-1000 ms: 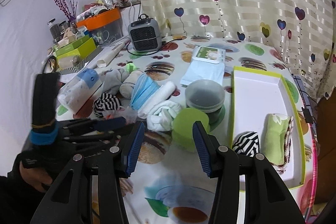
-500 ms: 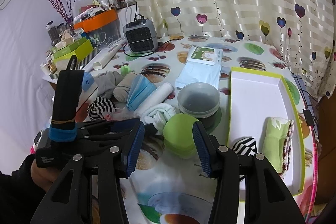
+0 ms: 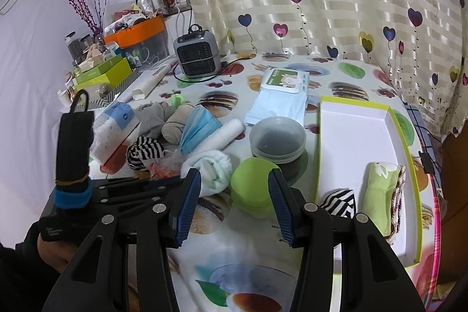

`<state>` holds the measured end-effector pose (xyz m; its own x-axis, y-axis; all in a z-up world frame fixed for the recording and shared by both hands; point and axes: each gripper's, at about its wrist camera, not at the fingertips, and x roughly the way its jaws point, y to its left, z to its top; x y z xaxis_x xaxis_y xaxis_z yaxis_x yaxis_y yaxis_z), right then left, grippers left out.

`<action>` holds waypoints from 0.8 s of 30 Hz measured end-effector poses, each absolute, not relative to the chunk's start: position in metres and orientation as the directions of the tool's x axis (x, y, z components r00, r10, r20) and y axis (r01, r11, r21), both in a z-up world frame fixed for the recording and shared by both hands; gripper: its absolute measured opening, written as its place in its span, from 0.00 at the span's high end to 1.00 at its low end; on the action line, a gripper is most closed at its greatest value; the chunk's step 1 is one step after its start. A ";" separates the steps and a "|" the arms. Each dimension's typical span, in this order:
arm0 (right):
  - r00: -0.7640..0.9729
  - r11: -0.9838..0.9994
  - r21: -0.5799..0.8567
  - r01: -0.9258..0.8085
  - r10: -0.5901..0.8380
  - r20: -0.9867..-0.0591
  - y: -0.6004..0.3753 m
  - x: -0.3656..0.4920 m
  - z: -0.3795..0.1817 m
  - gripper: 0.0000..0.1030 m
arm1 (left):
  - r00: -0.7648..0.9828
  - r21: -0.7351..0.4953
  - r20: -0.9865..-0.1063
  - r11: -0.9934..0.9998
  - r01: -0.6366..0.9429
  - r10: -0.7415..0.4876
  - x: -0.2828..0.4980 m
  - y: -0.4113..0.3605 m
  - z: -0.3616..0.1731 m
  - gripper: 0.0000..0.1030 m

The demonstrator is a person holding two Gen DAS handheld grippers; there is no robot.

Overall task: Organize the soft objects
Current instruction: 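Lower the left gripper onto the white gloves and close it, then grasp the plastic snack bag with the right gripper while the left gripper holds the gloves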

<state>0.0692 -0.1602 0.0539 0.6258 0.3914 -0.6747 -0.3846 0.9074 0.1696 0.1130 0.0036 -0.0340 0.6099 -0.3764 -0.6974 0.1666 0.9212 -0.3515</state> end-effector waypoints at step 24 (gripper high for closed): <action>0.522 0.858 0.171 -0.485 0.440 -0.731 -0.087 0.085 0.029 0.52 | 0.725 -0.354 -0.636 0.935 0.030 -0.264 0.062 0.096 -0.008 0.93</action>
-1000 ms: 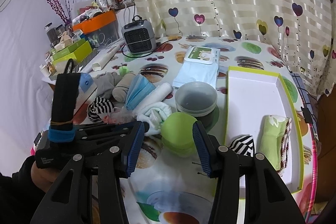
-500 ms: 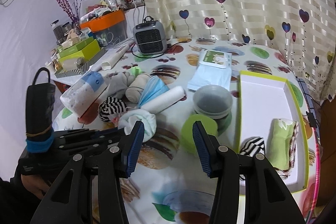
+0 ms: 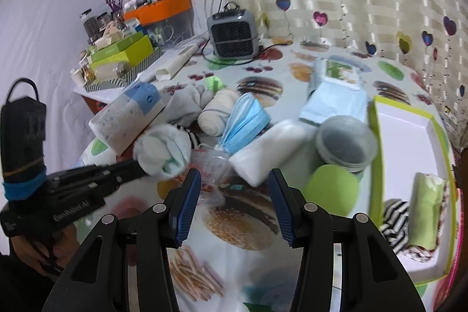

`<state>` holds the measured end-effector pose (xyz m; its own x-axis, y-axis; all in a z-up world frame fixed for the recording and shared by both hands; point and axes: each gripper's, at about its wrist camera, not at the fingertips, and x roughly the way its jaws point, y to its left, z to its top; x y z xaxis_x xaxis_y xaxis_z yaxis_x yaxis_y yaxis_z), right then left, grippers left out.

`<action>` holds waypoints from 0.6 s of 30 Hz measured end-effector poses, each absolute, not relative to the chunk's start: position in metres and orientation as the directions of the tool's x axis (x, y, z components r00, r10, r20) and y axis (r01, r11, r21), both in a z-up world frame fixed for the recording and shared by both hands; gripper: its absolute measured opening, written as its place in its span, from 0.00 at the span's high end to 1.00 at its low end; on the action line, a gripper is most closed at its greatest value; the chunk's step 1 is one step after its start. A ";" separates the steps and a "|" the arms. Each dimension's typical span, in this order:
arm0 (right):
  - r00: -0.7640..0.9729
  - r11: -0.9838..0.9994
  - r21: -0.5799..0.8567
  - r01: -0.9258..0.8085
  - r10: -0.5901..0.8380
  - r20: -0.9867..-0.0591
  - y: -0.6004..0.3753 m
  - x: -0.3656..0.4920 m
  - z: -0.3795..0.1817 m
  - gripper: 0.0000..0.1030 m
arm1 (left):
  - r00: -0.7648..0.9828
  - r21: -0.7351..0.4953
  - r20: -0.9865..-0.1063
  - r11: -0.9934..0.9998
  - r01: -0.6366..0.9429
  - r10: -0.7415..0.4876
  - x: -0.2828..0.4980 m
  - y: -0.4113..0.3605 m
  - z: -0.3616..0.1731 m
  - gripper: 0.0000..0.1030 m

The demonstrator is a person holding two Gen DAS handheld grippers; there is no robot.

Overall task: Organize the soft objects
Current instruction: 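Grasp the plastic snack bag with the right gripper while the left gripper holds the gloves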

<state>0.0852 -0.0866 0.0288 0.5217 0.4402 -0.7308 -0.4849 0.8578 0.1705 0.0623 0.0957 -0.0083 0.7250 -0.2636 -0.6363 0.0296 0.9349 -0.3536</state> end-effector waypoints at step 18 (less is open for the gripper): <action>0.380 0.805 0.198 -0.559 0.460 -0.803 -0.035 0.108 -0.021 0.52 | 0.727 -0.342 -0.657 0.938 -0.050 -0.201 0.059 0.125 -0.018 0.93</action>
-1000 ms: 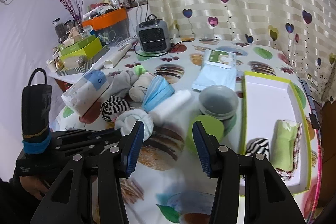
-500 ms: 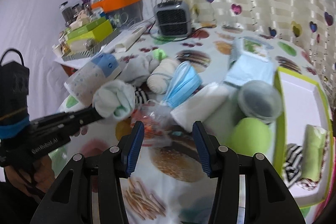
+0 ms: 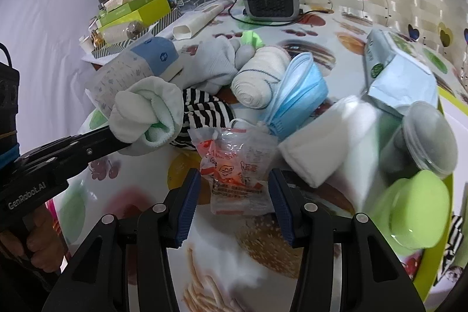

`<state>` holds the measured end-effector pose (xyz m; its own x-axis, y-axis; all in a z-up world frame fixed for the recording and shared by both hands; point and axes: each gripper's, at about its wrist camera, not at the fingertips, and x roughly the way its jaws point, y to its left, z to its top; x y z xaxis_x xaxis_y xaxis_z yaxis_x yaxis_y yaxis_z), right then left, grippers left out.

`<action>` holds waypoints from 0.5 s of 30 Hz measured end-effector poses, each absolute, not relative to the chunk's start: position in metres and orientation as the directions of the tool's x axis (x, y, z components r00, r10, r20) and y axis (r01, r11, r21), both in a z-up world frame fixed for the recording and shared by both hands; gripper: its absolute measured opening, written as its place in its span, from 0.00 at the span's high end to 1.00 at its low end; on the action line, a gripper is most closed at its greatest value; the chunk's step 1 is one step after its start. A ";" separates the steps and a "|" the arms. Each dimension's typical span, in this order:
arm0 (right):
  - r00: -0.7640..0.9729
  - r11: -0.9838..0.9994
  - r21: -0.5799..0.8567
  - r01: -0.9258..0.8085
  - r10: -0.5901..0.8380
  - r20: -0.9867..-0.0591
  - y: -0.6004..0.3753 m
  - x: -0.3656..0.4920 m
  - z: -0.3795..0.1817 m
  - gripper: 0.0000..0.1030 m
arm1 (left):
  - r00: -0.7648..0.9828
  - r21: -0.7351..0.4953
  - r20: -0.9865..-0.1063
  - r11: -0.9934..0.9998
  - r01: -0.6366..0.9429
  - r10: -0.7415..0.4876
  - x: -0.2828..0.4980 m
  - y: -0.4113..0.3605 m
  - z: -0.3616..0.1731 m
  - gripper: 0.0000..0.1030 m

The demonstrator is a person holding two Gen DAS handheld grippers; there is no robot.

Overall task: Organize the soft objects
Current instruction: 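Grasp the plastic snack bag with the right gripper while the left gripper holds the gloves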

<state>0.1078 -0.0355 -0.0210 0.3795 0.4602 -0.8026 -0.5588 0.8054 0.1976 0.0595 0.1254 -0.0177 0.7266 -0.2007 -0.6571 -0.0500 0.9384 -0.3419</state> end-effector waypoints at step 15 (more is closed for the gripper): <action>0.394 0.812 0.191 -0.552 0.455 -0.799 -0.034 0.112 -0.026 0.70 | 0.720 -0.337 -0.662 0.941 -0.039 -0.207 0.060 0.120 -0.018 0.93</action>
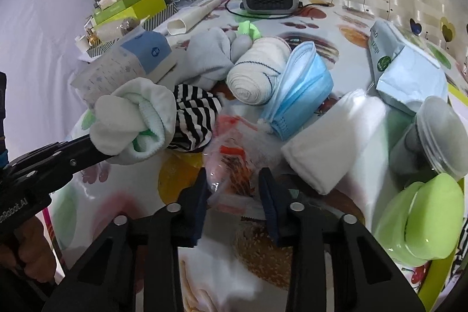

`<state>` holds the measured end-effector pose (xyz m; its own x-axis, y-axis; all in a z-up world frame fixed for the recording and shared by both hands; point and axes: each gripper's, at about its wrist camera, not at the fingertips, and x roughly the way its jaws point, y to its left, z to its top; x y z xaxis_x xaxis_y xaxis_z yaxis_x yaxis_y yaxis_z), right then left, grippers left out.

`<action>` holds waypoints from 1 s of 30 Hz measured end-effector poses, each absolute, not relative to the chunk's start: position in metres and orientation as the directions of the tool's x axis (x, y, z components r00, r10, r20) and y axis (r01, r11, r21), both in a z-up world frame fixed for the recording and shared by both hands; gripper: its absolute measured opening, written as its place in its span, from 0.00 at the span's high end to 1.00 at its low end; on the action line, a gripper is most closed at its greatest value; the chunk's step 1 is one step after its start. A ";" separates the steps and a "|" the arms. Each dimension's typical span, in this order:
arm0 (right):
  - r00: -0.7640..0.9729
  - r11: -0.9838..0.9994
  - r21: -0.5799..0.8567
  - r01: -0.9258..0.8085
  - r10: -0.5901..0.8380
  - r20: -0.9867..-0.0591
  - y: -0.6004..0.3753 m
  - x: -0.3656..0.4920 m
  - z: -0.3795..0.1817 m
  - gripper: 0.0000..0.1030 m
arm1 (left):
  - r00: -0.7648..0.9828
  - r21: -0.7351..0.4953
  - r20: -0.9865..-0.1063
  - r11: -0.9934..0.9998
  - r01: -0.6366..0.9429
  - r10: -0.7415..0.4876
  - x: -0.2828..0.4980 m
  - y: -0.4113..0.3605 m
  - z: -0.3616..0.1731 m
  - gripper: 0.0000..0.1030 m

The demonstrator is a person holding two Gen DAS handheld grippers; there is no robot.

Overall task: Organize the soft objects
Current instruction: 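Grasp the plastic snack bag with the right gripper while the left gripper holds the gloves, then lift the snack bag with the right gripper while the left gripper lifts the gloves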

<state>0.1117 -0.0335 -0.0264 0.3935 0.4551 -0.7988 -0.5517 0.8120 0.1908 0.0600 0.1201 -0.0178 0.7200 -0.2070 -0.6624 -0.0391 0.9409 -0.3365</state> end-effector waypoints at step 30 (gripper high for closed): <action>0.580 0.838 0.142 -0.527 0.477 -0.661 -0.088 0.047 0.058 0.71 | 0.774 -0.290 -0.590 0.955 0.065 -0.231 0.027 0.070 0.033 0.93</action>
<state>0.0472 -0.0876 0.0577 0.5797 0.4766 -0.6609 -0.5273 0.8378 0.1416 0.0268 0.0698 0.0329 0.7737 -0.2314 -0.5898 0.0649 0.9549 -0.2896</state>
